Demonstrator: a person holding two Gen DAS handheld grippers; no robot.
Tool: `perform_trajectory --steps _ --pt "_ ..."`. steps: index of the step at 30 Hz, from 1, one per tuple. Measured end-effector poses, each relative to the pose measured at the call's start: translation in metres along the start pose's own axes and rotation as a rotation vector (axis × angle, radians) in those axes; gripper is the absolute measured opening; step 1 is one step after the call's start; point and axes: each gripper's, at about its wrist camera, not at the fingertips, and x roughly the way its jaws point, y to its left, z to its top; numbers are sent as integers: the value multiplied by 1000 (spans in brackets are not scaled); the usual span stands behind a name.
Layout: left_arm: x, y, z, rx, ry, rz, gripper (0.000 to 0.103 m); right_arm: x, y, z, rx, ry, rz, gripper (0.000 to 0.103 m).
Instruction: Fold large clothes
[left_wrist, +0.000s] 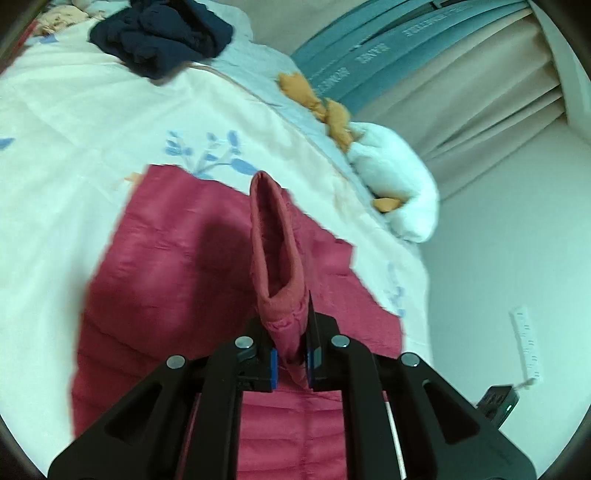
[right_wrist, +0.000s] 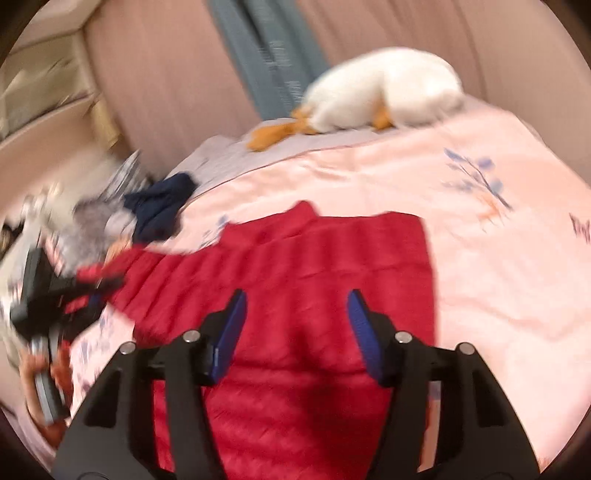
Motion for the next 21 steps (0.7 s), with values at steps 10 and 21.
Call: perform_trajectory --steps 10,21 --pt "43 50 -7 -63 103 125 11 67 -14 -9 -109 121 -185 49" --pt "37 65 -15 -38 113 199 30 85 -33 -21 -108 182 -222 51"
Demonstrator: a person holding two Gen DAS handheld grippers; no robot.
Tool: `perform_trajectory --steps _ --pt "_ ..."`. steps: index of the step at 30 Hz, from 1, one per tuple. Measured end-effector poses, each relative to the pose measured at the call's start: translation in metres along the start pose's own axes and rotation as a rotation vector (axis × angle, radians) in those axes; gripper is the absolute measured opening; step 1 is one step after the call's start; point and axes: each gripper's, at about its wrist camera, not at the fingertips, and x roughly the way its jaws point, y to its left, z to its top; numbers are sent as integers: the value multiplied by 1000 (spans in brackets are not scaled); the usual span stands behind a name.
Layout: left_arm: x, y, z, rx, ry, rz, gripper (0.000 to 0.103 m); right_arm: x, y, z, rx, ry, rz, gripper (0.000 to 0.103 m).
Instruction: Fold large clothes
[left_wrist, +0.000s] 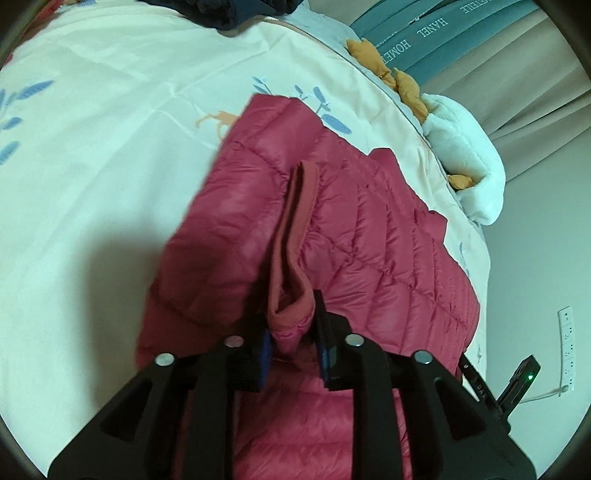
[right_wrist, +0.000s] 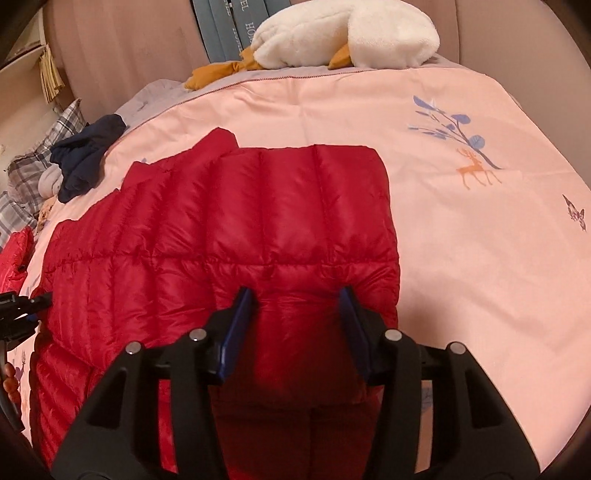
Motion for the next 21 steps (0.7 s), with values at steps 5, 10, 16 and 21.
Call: perform_trajectory --steps 5,10,16,21 --pt "-40 2 -2 85 -57 112 64 -22 -10 1 17 -15 -9 68" --pt "-68 -21 2 199 -126 125 87 -51 -13 8 33 -83 19 75" --pt "-45 -81 -12 362 -126 111 90 -54 29 21 -59 -105 64 76" --pt "-7 -122 -30 509 -83 134 90 -38 69 20 -158 -101 69 76"
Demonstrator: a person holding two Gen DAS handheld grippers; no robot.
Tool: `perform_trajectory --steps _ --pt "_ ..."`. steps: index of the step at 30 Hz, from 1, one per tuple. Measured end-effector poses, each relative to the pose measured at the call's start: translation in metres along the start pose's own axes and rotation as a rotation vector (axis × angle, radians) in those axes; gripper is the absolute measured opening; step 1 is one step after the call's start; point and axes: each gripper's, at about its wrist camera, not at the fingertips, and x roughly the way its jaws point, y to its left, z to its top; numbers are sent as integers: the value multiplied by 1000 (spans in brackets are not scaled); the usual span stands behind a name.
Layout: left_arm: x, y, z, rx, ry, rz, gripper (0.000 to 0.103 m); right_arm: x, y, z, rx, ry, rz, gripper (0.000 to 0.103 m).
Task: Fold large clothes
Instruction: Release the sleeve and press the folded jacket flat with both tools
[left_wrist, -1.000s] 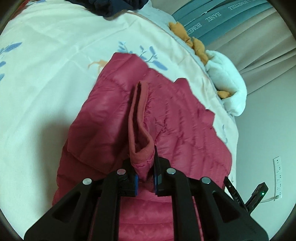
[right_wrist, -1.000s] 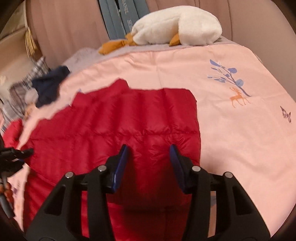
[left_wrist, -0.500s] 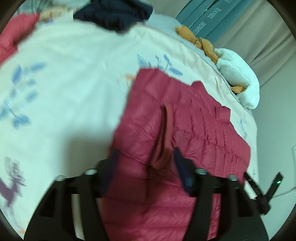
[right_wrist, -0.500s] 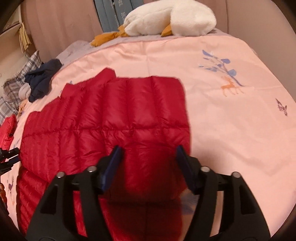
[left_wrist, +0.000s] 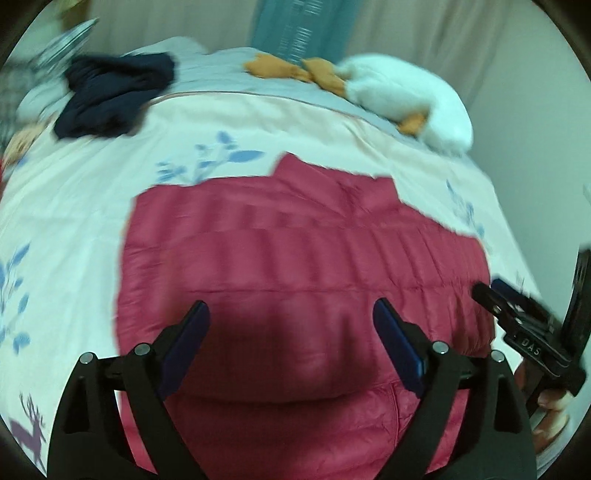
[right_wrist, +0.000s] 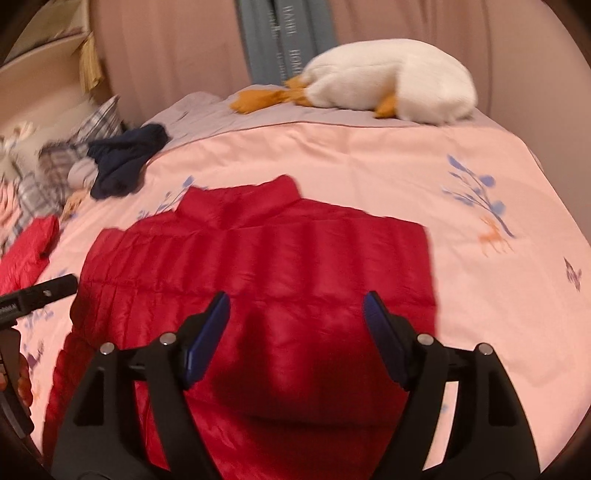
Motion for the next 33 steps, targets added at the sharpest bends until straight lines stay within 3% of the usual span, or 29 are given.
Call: perform_trajectory --steps 3,6,16,33 --pt "22 -23 -5 103 36 69 90 18 20 -5 -59 29 -7 76" --pt "43 -18 -14 101 86 117 90 35 30 -15 -108 66 -49 76" --pt "43 6 -26 53 96 75 92 34 -4 -26 -42 91 -32 75" --pt "40 10 -29 46 103 91 92 27 -28 -31 12 104 -51 78"
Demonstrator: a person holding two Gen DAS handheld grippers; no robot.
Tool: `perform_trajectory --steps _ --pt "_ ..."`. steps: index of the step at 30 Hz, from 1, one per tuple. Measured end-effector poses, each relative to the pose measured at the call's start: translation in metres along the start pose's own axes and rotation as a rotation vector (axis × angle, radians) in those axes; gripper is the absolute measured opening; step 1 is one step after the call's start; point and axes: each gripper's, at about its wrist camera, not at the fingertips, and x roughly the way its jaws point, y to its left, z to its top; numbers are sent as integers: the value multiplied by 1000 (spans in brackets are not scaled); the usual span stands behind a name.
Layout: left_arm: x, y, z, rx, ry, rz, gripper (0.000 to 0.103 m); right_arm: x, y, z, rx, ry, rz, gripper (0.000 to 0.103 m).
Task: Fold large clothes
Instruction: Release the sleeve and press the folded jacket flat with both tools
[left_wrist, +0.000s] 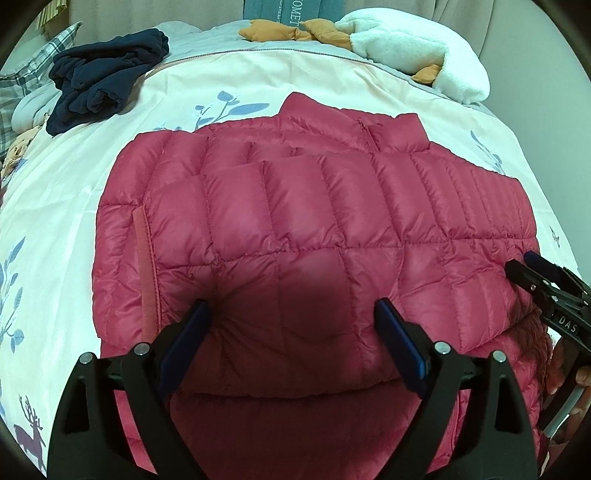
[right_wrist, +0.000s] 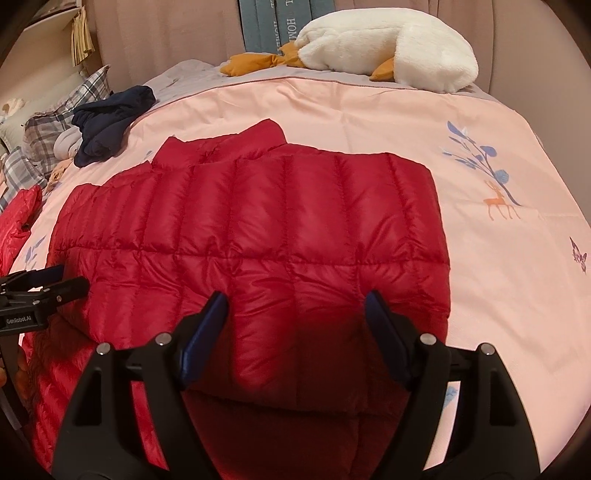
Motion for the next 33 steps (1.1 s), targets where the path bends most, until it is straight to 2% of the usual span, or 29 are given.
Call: perform_trajectory --steps 14,19,25,33 --pt "-17 14 -14 -3 -8 45 91 -16 -16 -6 38 2 -32 80" --pt "-38 23 -24 4 -40 119 91 -28 -25 -9 53 -3 -74 82" --pt "-65 41 -38 -44 -57 121 93 -49 -45 -24 160 12 3 86" --pt "-111 60 -81 -97 -92 96 95 -92 -41 -59 187 5 112 91"
